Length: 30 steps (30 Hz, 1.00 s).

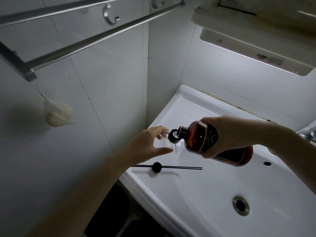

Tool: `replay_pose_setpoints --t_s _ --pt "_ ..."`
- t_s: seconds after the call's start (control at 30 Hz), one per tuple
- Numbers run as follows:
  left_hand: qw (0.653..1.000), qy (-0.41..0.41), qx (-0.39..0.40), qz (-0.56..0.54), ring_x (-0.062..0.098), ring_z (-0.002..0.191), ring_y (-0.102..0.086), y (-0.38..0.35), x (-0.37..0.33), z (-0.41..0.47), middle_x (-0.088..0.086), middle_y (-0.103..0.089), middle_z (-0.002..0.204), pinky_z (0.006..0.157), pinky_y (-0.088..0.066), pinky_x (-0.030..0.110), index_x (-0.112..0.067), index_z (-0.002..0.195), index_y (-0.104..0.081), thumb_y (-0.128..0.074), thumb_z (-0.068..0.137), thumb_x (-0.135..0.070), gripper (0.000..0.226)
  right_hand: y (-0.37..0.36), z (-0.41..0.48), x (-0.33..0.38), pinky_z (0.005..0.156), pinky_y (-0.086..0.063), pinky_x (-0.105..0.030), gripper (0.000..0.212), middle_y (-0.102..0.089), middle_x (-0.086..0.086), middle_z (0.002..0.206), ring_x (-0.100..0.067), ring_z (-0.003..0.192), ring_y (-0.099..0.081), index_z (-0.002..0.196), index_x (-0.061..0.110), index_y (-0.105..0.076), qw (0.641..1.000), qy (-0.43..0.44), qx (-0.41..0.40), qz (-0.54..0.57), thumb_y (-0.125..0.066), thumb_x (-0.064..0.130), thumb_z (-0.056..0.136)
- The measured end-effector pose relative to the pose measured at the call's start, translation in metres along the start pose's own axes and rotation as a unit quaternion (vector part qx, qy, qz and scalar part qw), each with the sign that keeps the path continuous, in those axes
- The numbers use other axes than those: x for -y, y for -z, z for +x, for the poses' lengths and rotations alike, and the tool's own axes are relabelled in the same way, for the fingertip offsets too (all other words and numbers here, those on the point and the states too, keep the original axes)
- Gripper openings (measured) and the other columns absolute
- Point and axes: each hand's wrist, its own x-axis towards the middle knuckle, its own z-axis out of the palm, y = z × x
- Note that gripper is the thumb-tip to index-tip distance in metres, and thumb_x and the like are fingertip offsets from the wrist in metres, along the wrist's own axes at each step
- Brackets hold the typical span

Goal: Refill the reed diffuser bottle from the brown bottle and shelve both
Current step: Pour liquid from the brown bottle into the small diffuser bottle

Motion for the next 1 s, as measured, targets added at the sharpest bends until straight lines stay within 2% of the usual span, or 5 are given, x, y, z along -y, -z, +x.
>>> replay_pose_setpoints --t_s 0.1,0.4,0.53,0.8,1.0 --pt "1.000 0.001 -0.002 -0.001 0.008 0.091 -0.054 -0.0008 0.0006 -0.0001 -0.009 -0.059 0.101 0.070 -0.035 0.000 -0.018 0.115 -0.053 -0.071 0.073 -0.034 0.049 0.0001 0.0006 -0.0012 0.053 -0.039 -0.015 0.056 -0.061 0.016 0.084 0.000 0.074 -0.058 0.097 0.038 -0.049 1.000 -0.001 0.002 0.005 -0.071 0.059 0.050" --pt "1.000 0.003 -0.001 -0.001 0.005 0.090 -0.053 -0.0059 0.0039 0.0003 -0.012 -0.058 0.102 0.070 -0.035 0.000 -0.019 0.115 -0.053 -0.071 0.073 -0.036 0.048 -0.0007 0.0012 -0.0028 0.052 -0.037 -0.013 0.049 -0.060 0.017 0.081 0.001 0.073 -0.057 0.091 0.042 -0.046 1.000 0.002 0.012 -0.004 -0.072 0.058 0.052" --pt "1.000 0.005 -0.002 -0.005 0.005 0.090 -0.054 -0.0072 0.0052 0.0007 -0.011 -0.059 0.103 0.071 -0.036 0.002 -0.020 0.114 -0.053 -0.071 0.072 -0.036 0.048 -0.0014 0.0025 -0.0049 0.054 -0.040 -0.018 0.053 -0.060 0.016 0.081 0.000 0.074 -0.057 0.090 0.039 -0.048 1.000 -0.002 0.009 -0.001 -0.070 0.062 0.047" --pt "1.000 0.010 0.001 -0.010 0.005 0.090 -0.053 -0.0090 0.0075 0.0013 -0.012 -0.059 0.103 0.072 -0.035 0.001 -0.020 0.114 -0.053 -0.071 0.073 -0.035 0.047 -0.0020 0.0038 -0.0056 0.052 -0.038 -0.016 0.045 -0.060 0.016 0.079 0.001 0.072 -0.057 0.080 0.041 -0.045 1.000 0.002 0.016 -0.002 -0.072 0.060 0.049" --pt "1.000 0.008 0.000 -0.008 0.003 0.088 -0.053 -0.0090 0.0093 0.0015 -0.011 -0.059 0.104 0.071 -0.034 0.000 -0.020 0.114 -0.053 -0.071 0.073 -0.036 0.047 -0.0018 0.0053 -0.0048 0.054 -0.040 -0.017 0.049 -0.060 0.015 0.082 0.000 0.074 -0.057 0.088 0.039 -0.048 1.000 0.003 0.021 0.000 -0.072 0.058 0.050"
